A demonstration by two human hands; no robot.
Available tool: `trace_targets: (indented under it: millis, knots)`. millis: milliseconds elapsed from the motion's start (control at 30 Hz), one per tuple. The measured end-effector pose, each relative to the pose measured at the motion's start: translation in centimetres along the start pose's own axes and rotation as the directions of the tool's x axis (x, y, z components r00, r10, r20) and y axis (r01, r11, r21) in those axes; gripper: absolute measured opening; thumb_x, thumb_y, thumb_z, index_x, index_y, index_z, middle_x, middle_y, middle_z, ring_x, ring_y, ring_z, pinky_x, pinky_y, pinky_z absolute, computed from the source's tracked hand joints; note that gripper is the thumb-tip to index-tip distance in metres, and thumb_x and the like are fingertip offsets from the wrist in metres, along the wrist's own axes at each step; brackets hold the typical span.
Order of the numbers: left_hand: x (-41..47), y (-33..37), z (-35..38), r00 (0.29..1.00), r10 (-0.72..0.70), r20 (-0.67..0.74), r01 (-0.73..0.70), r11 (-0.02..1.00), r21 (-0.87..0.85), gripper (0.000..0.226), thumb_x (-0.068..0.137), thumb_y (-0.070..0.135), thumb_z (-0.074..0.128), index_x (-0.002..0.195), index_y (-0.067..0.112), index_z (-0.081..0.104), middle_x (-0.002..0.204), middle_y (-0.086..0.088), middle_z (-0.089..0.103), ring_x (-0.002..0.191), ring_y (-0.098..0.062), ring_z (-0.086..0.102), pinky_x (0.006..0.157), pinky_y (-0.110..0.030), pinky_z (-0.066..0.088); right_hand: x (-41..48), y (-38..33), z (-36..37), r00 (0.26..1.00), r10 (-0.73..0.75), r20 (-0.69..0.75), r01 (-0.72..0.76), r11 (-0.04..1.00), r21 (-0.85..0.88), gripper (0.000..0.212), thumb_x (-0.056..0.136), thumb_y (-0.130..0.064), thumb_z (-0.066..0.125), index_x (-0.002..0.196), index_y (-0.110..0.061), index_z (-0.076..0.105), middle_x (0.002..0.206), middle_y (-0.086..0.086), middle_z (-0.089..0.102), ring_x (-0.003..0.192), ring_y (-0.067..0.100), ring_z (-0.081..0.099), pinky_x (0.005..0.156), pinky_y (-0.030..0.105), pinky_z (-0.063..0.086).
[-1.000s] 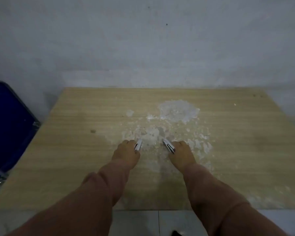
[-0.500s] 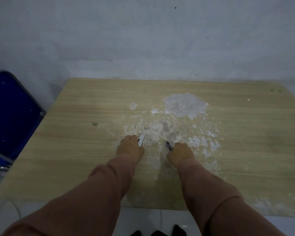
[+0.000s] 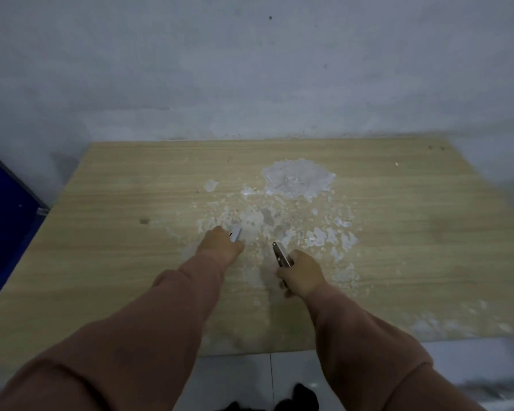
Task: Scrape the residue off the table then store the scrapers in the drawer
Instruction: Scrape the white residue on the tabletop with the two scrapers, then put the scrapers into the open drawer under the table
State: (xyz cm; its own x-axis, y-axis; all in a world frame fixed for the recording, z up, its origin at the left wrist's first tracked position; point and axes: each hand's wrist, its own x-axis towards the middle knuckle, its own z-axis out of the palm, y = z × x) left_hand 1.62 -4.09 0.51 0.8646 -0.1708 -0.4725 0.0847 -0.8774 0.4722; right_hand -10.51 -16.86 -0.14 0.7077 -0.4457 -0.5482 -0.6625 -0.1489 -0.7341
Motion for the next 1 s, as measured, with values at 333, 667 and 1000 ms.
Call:
trace_targets:
  millis: [333, 667, 1000]
  knots:
    - [-7.4, 7.3, 4.3, 0.881, 0.27, 0.389, 0.051, 0.763, -0.645, 0.018, 0.094, 0.029, 0.056, 0.103, 0.013, 0.052, 0.081, -0.003, 0.063, 0.064, -0.015, 0.056, 0.053, -0.026, 0.048, -4.3, 1.3, -5.6, 0.967, 0.041, -0.25, 0.094, 0.858, 0.505, 0.016, 0.092, -0.015, 0.053, 0.1, -0.002, 0.059, 0.074, 0.01, 0.056, 0.06, 0.02, 0.056, 0.048, 0.029, 0.05]
    - [-14.1, 15.0, 14.2, 0.769, 0.348, 0.536, 0.101, 0.762, -0.64, 0.029, 0.099, 0.008, 0.044, 0.128, 0.003, 0.045, 0.084, -0.005, 0.062, 0.067, -0.016, 0.058, 0.055, -0.028, 0.048, -7.6, 10.0, -15.6, 0.91, 0.18, -0.374, 0.102, 0.776, 0.623, 0.016, 0.092, -0.018, 0.051, 0.08, -0.009, 0.057, 0.08, 0.015, 0.06, 0.067, 0.026, 0.057, 0.051, 0.031, 0.052]
    - [-21.6, 19.5, 28.7, 0.734, 0.257, 0.629, 0.146, 0.844, -0.515, 0.025, 0.098, 0.009, 0.044, 0.122, 0.008, 0.05, 0.09, -0.005, 0.061, 0.072, -0.017, 0.058, 0.059, -0.027, 0.049, -9.8, 22.5, -24.2, 0.859, 0.371, -0.352, -0.019, 0.711, 0.703, 0.012, 0.084, -0.011, 0.053, 0.082, 0.0, 0.058, 0.076, 0.017, 0.059, 0.068, 0.028, 0.062, 0.058, 0.039, 0.06]
